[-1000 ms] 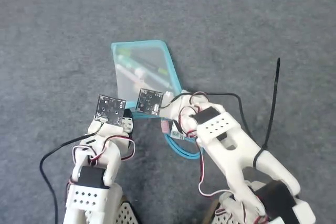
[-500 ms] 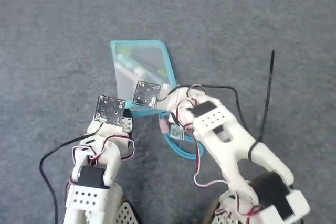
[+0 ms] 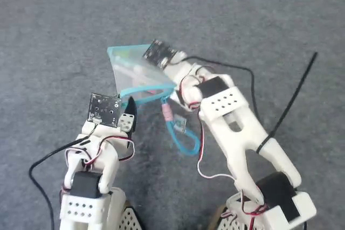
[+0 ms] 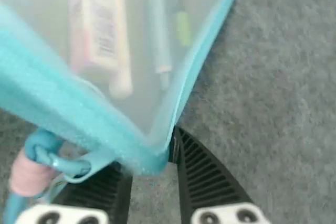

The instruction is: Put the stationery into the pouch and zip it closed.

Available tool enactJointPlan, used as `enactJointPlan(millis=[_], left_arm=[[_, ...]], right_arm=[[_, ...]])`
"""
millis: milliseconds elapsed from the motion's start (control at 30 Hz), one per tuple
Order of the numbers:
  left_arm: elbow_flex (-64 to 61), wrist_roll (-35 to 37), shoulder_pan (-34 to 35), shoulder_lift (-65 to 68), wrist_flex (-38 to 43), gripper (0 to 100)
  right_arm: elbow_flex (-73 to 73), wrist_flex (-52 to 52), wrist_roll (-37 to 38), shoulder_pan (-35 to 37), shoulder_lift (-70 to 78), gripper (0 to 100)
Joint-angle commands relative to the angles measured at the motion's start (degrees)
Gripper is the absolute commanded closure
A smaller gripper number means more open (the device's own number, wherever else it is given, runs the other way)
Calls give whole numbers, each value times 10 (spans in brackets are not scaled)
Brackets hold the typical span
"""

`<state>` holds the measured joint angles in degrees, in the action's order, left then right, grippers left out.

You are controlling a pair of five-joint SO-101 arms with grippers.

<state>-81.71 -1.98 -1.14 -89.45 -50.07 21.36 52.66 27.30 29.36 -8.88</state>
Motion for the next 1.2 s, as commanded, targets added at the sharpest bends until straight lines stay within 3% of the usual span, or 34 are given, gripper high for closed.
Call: enactJointPlan(millis=[0,233,533,733,900,1167], left_arm=[[92,7,21,-4,-64,814],[153,8,130,-4,-92,803],[129,6,149,-2,-90,804],[-29,-44,149,1,42,804],[-44,-50,148,1,31,801],[-53,-50,148,-2,33,802]], right_arm=[[-61,32,-38,-7,-7,991],[-65,52,-46,-3,-1,991],[-25,67,-26,3,-6,991],[45,90,-21,-33,0,988],[84,89,-30,3,-1,923],[78,87,-211,110,-4,902]])
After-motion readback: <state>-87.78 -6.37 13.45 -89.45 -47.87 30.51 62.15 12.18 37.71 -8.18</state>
